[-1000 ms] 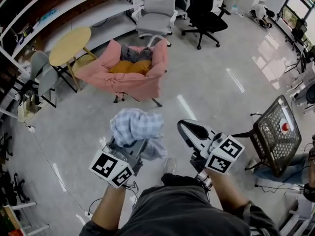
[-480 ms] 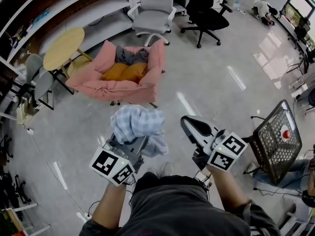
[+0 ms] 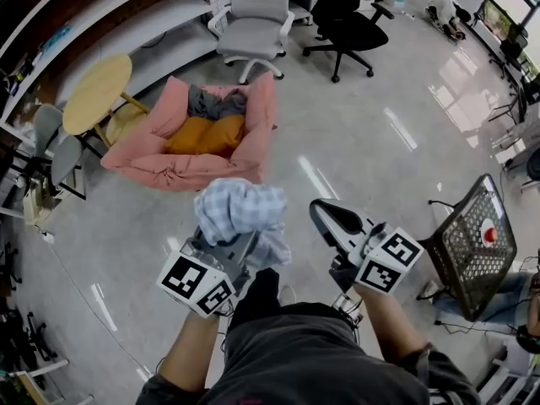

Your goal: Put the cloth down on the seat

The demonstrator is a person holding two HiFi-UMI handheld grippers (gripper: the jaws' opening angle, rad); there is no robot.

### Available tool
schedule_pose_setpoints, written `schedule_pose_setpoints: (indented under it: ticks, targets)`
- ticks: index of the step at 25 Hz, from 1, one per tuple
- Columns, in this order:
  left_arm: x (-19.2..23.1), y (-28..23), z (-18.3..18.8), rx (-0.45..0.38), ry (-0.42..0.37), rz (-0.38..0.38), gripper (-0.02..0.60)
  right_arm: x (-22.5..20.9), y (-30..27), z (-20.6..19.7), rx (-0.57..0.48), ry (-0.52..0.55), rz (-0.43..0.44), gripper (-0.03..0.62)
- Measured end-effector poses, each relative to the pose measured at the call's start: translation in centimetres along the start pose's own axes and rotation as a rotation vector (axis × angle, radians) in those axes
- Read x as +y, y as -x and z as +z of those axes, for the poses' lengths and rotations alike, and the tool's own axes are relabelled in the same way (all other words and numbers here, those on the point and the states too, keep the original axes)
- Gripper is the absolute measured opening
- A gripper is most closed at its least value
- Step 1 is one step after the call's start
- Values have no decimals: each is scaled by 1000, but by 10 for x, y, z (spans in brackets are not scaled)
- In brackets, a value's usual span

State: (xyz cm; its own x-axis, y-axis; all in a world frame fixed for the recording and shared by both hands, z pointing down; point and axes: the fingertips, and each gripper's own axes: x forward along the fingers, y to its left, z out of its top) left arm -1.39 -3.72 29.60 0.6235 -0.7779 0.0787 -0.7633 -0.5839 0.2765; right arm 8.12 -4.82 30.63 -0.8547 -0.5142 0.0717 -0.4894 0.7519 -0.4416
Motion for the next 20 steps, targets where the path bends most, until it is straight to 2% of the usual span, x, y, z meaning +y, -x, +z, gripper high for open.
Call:
schedule_pose_setpoints:
  ticks: [6, 15, 20]
  targets:
    - [26, -36, 6, 5, 14, -52, 86, -26, -25, 8, -5, -7, -36, 15]
    - [98, -102, 43, 1, 32, -142, 86, -80, -100, 43, -13, -20, -117, 16]
    - [121, -136, 61, -6, 32, -194, 86, -106, -128, 56, -29, -26, -154, 17]
